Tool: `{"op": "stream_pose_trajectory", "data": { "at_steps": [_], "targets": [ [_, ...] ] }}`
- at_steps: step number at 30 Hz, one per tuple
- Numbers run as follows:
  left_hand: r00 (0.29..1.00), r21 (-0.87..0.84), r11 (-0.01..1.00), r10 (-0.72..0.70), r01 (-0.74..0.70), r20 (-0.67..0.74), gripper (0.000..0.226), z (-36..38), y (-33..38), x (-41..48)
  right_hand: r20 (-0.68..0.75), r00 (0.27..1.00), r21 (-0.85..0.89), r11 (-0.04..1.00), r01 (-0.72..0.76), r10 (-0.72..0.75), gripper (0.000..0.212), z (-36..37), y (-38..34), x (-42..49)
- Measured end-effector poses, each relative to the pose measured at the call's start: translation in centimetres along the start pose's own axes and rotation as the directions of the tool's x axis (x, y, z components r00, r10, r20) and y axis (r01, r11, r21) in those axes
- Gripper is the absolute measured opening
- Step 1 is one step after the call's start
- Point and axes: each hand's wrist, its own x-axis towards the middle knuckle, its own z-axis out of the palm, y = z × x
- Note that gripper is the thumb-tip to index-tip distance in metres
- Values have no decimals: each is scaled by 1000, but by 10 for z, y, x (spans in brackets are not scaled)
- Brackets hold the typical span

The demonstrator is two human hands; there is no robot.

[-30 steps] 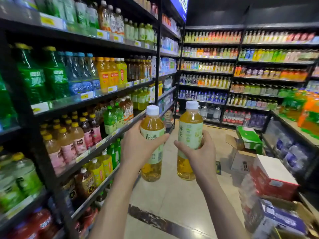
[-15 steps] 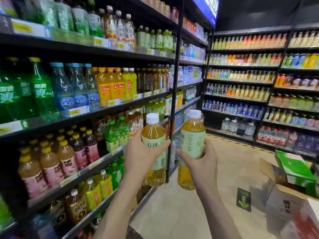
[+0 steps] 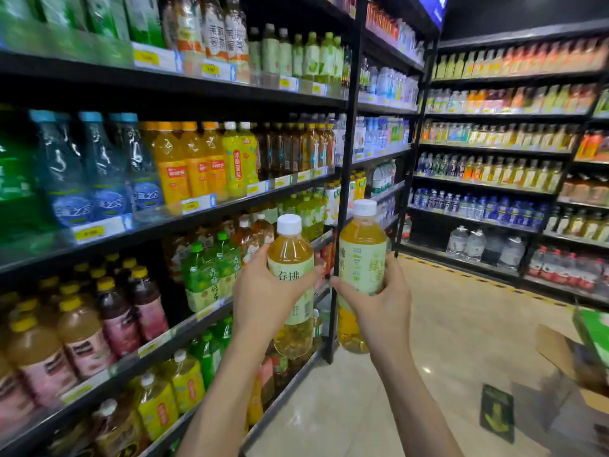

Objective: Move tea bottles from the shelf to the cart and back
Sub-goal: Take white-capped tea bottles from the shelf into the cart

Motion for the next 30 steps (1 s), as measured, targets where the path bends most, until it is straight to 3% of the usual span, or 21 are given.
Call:
{"op": "stream_pose_trajectory", "data": {
  "at_steps": [5, 11, 22, 30],
  "targets": [
    [999, 0, 1000, -15, 15, -31, 48, 30, -11, 64, 37, 999, -39, 999, 4, -3, 51, 21, 28, 65],
    [997, 1, 1000, 20, -20, -72, 40, 66, -22, 143, 50, 998, -51, 998, 38, -36, 53, 50, 64, 138],
    [996, 102, 995, 21, -13, -84, 41, 133, -39, 234, 146, 989, 74, 997, -1, -10, 46, 88, 129, 242],
    [973, 154, 987, 2, 35, -233, 44, 193, -26, 303, 263, 963, 164, 986, 6, -50, 46, 97, 165, 351]
  ]
}}
